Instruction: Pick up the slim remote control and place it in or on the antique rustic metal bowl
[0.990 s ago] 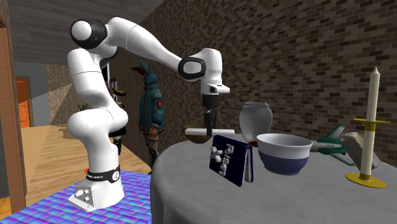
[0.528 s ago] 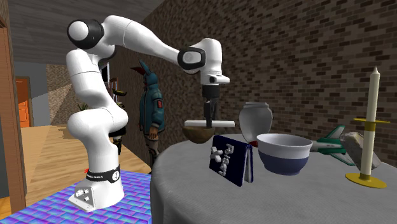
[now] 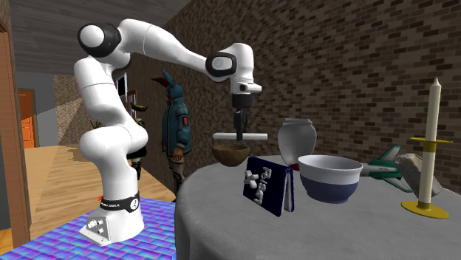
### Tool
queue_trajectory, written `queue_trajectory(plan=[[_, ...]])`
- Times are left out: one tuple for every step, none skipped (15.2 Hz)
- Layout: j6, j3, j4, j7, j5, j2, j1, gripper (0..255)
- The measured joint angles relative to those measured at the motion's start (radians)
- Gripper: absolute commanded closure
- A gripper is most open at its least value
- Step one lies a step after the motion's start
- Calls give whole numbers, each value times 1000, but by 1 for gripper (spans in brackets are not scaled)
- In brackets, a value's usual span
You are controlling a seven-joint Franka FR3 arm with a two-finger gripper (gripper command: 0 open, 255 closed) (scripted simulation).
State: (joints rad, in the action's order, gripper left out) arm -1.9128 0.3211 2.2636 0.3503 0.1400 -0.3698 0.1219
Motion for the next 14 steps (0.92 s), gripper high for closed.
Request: queue_trajectory(plan=[[-2, 16, 4, 22, 7, -5, 11, 255], [-3, 36, -2, 49, 13, 1, 20, 255], [0, 56, -3, 78, 21, -4, 33, 255], [-4, 74, -2, 102, 28, -4, 43, 255], [1, 89, -16, 124, 29, 4, 49, 255], [1, 108, -18, 150, 36, 3, 60, 255], [0, 125, -23, 175, 41, 7, 68, 255], [-2, 145, -34, 201, 43, 17, 76, 255], [2, 162, -47, 227, 45, 23, 83, 255], [-3, 181, -50, 252, 49, 28, 92, 255], [-2, 202, -61, 281, 50, 37, 100, 255], [-5, 219, -72, 305, 49, 49, 106, 255], [-4, 237, -89, 331, 46, 63, 111, 255], [-5, 258, -100, 360, 46, 73, 119, 255]])
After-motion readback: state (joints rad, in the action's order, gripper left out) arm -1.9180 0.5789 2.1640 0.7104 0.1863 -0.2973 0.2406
